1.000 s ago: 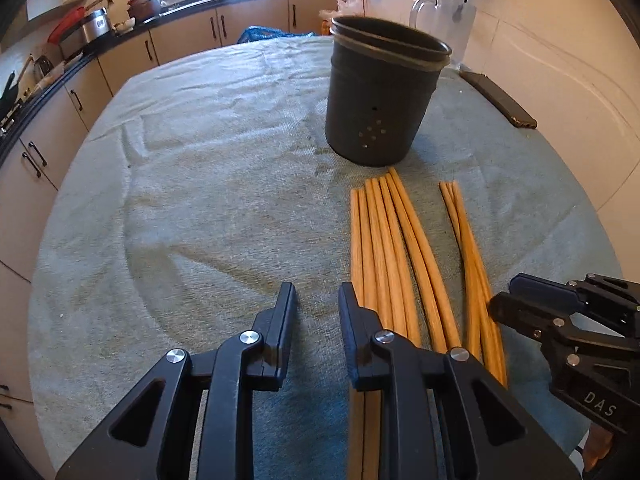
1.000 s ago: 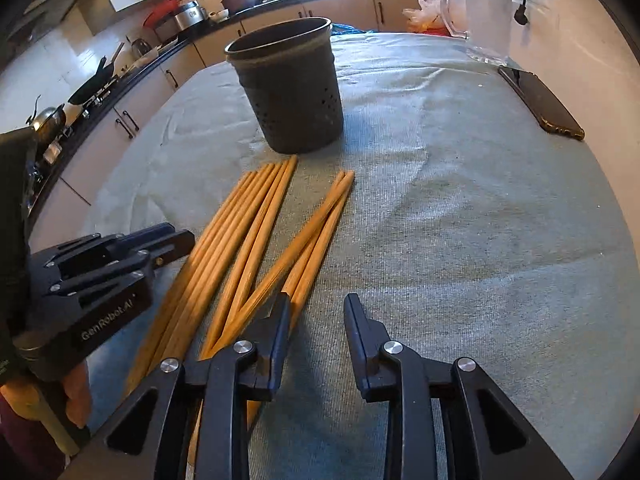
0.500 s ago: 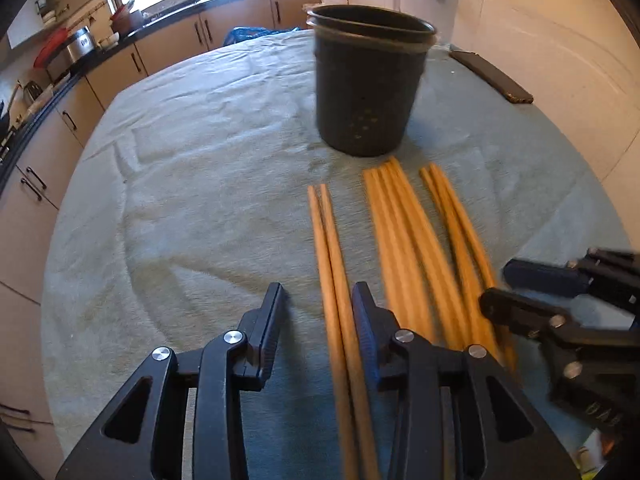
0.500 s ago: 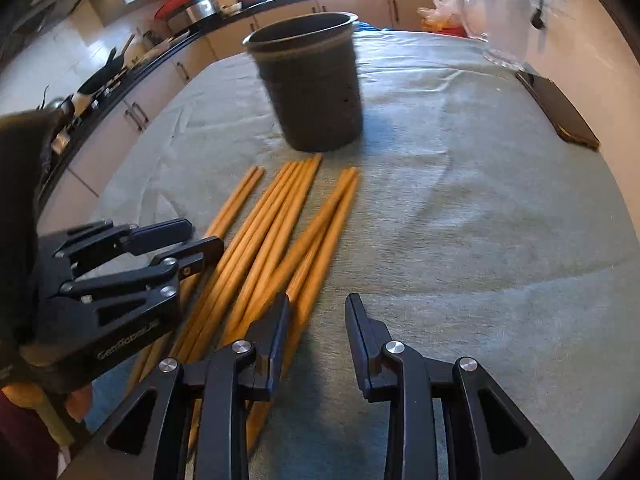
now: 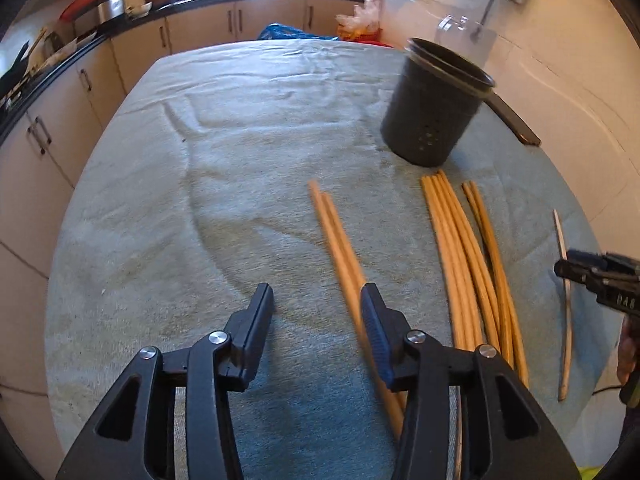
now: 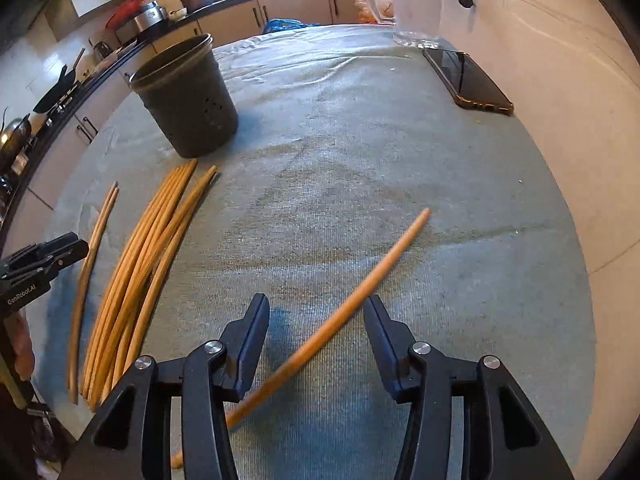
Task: Organize utensils
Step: 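Lower both open tools over separate chopsticks in the row, then close right tool on one chopstick while left tool closes on another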
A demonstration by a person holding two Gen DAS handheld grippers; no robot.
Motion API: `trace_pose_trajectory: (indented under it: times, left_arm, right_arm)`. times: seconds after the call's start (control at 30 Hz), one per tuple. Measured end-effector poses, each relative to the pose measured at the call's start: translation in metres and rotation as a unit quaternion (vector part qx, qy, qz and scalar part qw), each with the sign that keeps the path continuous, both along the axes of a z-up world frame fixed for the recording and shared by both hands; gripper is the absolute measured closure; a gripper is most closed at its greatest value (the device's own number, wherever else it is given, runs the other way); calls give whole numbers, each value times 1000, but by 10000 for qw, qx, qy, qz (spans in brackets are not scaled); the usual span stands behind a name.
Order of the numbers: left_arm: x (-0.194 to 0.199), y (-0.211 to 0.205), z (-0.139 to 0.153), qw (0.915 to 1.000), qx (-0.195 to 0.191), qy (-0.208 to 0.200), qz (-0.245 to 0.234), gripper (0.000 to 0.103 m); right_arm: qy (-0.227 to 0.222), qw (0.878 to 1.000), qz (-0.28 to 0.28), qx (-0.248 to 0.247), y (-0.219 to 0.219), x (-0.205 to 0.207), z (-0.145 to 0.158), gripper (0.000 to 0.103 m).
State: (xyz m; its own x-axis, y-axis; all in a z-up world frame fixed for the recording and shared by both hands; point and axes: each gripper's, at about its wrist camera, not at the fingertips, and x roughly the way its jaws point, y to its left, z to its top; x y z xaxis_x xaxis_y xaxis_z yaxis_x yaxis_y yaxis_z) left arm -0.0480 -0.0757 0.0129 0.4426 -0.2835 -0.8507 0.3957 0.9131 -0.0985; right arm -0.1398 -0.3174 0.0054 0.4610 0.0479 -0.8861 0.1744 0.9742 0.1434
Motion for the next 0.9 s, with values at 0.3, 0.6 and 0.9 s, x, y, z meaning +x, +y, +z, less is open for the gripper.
trace_pose_trajectory:
  times: [0.3, 0.6, 0.9]
  left_arm:
    - [-3, -12, -4, 9983, 524, -246, 33, 58]
    - [-1, -15, 2, 9981, 572, -38, 216, 70]
    - [-15, -30, 2, 9978, 648, -140, 9, 70]
  right_arm:
    - [-51, 9995, 114, -275, 17, 3, -6, 50]
    - [-64, 9992, 125, -367, 19, 4, -8, 48]
    - [-168, 9993, 127, -309, 18, 2, -8, 48]
